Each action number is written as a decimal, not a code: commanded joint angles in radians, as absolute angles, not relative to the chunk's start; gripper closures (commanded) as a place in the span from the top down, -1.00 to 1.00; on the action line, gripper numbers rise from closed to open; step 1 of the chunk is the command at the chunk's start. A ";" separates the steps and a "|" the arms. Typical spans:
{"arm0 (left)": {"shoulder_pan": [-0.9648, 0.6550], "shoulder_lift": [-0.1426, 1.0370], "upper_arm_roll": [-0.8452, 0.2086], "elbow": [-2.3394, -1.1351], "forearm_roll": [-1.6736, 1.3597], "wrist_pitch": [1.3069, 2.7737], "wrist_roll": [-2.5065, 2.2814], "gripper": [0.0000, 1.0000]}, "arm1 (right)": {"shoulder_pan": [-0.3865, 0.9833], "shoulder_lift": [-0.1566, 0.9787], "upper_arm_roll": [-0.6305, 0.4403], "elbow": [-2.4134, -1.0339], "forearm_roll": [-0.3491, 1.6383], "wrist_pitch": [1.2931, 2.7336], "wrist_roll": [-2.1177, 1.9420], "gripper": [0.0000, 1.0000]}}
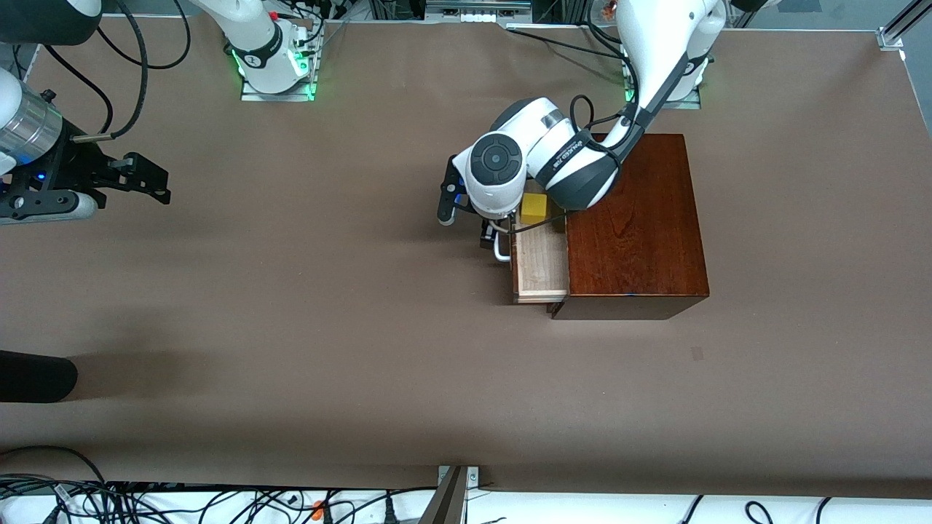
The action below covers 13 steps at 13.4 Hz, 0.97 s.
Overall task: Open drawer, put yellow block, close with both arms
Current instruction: 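Push the drawer shut with the left gripper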
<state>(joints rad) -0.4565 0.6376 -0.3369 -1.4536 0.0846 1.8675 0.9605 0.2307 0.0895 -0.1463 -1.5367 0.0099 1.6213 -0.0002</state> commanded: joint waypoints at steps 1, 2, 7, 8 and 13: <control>-0.440 0.623 -0.322 -1.482 0.162 1.752 0.965 1.00 | 0.224 0.097 -0.143 -1.516 0.032 1.614 0.008 1.00; -0.440 0.623 -0.322 -1.480 0.185 1.740 0.963 1.00 | 0.224 0.097 -0.141 -1.516 0.032 1.614 0.008 1.00; -0.420 0.606 -0.307 -1.471 0.212 1.683 0.965 1.00 | 0.224 0.097 -0.140 -1.516 0.034 1.614 0.008 1.00; -0.419 0.598 -0.307 -1.470 0.219 1.675 0.966 1.00 | 0.224 0.097 -0.140 -1.516 0.035 1.614 0.008 1.00; -0.416 0.584 -0.305 -1.474 0.265 1.638 0.966 1.00 | 0.224 0.097 -0.141 -1.516 0.052 1.614 0.008 1.00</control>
<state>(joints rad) -0.4255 0.6232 -0.3140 -1.4421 0.1905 1.6535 0.9636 0.2308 0.0895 -0.1451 -1.5366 0.0318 1.6213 -0.0002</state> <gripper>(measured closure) 0.000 0.000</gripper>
